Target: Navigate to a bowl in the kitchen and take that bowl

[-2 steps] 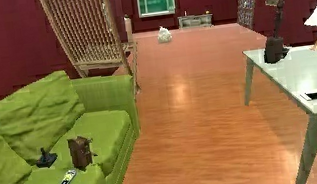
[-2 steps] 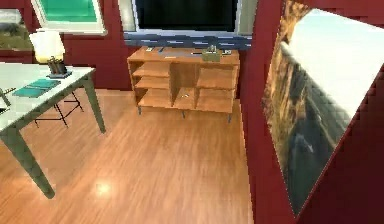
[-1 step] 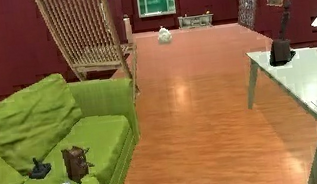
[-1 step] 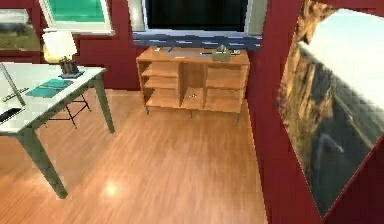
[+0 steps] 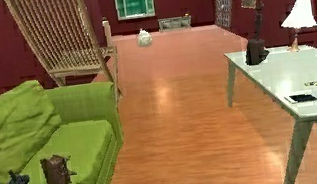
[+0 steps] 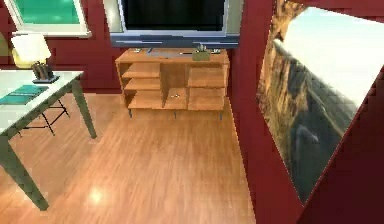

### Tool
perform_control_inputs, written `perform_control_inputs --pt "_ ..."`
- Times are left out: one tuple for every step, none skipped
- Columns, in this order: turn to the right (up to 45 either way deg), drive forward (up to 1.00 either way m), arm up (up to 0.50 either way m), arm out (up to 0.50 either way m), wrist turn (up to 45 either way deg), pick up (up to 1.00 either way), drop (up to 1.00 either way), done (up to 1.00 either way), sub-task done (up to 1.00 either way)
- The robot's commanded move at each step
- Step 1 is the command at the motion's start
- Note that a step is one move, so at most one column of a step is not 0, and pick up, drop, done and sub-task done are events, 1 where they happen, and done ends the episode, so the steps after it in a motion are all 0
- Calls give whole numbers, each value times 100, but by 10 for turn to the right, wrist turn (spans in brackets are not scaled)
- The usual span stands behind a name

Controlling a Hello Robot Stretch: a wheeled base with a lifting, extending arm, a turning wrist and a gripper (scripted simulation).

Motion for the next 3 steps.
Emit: perform_control_inputs --pt "0 100 0 0 0 0 0 0 0" --pt "30 0 0 0 0 0 0 0 0" --pt "0 100 0 0 0 0 0 0 0"
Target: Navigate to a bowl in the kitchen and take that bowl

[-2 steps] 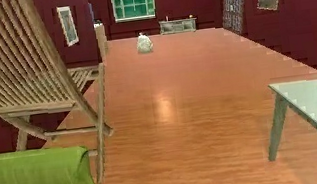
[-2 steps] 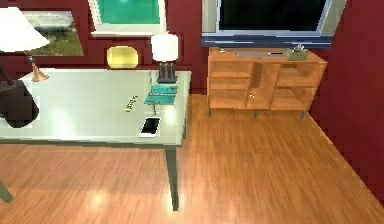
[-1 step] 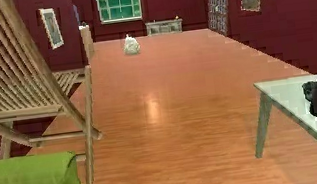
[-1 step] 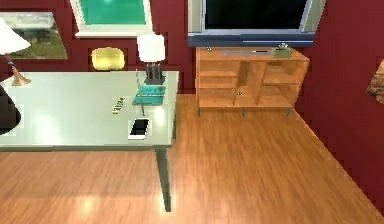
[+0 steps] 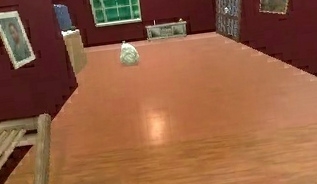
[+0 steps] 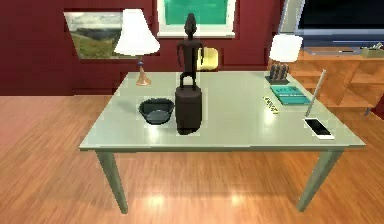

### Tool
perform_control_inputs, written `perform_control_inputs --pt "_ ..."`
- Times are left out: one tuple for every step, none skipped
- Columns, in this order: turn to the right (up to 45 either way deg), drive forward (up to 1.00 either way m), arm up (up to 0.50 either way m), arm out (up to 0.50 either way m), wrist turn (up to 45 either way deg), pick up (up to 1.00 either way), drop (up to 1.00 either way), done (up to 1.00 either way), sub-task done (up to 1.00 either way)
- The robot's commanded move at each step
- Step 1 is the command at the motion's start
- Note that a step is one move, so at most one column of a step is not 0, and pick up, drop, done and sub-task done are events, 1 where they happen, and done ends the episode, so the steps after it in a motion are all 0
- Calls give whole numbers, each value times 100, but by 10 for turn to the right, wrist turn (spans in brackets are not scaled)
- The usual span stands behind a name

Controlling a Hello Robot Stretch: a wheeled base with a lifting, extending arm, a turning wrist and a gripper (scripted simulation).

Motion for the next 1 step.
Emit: perform_control_inputs --pt "0 15 0 0 0 0 0 0 0"
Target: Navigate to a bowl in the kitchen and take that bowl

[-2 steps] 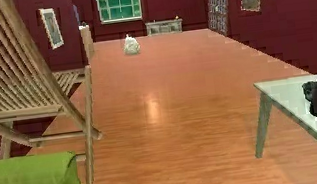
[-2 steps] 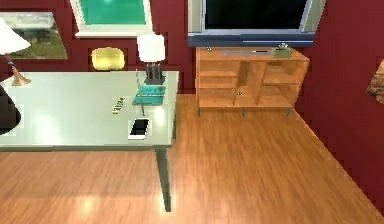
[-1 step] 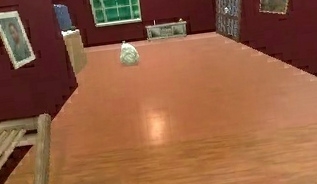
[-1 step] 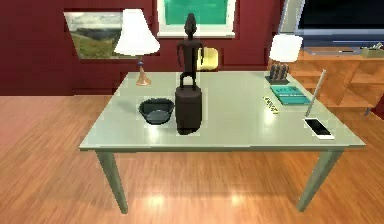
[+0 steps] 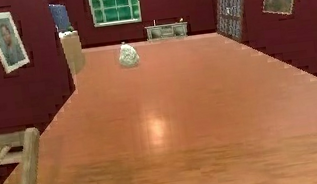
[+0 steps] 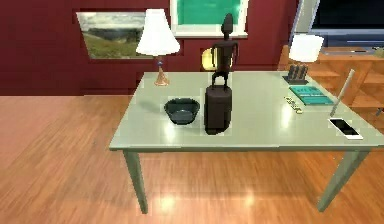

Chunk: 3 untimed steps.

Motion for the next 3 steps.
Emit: perform_control_inputs --pt "-120 0 0 0 0 0 0 0 0" --pt "0 100 0 0 0 0 0 0 0" --pt "0 100 0 0 0 0 0 0 0"
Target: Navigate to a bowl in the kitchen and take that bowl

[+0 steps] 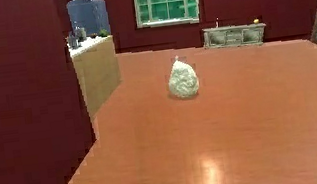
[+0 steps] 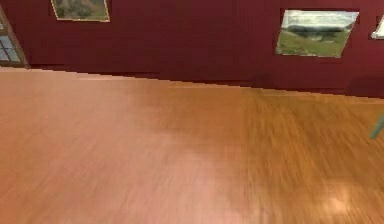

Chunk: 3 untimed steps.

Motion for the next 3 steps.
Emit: perform_control_inputs --pt "0 100 0 0 0 0 0 0 0" --pt "-30 0 0 0 0 0 0 0 0" --pt "0 100 0 0 0 0 0 0 0"
